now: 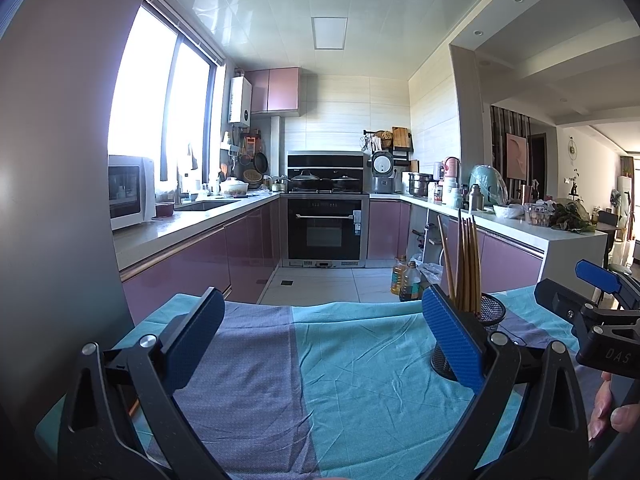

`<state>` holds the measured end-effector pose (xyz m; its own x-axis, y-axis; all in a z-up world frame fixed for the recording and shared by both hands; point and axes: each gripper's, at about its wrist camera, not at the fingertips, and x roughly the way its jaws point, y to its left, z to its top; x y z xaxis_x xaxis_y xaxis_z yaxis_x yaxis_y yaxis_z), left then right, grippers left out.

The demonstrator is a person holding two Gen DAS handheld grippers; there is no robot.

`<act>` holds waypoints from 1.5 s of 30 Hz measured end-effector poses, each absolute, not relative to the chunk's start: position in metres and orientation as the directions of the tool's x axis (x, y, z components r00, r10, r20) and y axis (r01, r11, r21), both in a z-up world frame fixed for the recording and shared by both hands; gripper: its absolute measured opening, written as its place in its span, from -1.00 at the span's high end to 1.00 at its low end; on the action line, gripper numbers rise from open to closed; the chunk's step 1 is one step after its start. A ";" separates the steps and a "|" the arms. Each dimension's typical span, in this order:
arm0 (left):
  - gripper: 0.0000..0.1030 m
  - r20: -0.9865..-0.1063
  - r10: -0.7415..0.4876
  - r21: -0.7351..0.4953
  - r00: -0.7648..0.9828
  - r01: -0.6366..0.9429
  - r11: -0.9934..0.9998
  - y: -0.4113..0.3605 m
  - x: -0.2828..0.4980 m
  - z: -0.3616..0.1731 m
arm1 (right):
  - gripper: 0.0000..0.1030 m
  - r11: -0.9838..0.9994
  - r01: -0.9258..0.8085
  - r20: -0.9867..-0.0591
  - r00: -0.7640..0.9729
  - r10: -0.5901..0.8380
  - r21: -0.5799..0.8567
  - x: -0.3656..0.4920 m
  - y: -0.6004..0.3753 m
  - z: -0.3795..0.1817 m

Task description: Organize utensils

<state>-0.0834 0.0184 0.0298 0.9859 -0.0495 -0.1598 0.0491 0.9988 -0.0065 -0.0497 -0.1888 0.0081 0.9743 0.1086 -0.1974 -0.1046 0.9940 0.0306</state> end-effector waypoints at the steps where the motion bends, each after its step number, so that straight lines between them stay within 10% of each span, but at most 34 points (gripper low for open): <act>1: -0.89 -0.159 -0.049 -0.006 0.986 0.049 0.999 0.018 -0.083 0.030 | -0.87 0.994 -0.105 -0.198 0.974 0.110 0.031 -0.049 -0.189 0.008; 45: -0.89 -0.164 -0.051 0.002 0.985 0.052 0.999 0.019 -0.081 0.028 | -0.87 0.994 -0.105 -0.205 0.973 0.110 0.038 -0.050 -0.192 0.004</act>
<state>-0.0811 0.0188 0.0276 0.9852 -0.0510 -0.1637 0.0520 0.9986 0.0018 -0.0501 -0.1920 0.0045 0.9725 0.1102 -0.2050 -0.1047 0.9938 0.0376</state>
